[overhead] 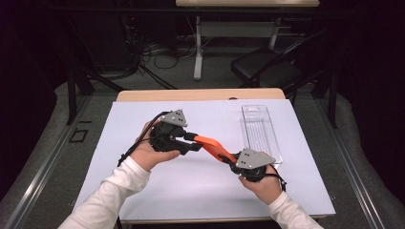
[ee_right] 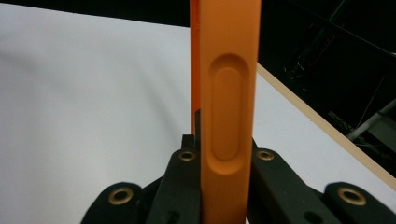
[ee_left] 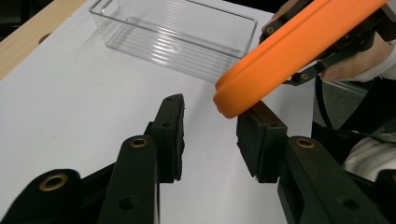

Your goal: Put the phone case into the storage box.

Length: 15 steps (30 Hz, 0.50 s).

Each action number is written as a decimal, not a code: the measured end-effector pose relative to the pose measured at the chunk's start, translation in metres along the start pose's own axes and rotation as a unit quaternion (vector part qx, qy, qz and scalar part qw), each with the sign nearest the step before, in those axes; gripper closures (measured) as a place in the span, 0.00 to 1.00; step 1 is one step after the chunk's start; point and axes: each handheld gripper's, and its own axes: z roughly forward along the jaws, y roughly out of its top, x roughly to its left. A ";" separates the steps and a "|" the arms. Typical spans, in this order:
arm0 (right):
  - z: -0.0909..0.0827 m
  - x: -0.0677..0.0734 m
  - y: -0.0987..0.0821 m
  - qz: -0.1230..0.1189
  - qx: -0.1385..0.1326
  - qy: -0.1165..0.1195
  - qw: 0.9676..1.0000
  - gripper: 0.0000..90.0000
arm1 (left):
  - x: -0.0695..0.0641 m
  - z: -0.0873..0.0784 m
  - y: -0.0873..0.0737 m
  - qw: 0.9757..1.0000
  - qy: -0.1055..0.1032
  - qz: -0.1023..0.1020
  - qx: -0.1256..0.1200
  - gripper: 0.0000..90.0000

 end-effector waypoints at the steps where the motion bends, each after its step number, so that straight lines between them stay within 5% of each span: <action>1: 0.000 0.000 0.000 0.001 0.000 0.001 1.000 0.97 | 0.000 0.000 0.000 1.000 0.001 0.001 0.001 0.70; 15: 0.001 0.001 0.001 0.003 -0.003 0.001 1.000 0.97 | -0.002 0.000 0.002 1.000 0.004 -0.002 -0.018 0.79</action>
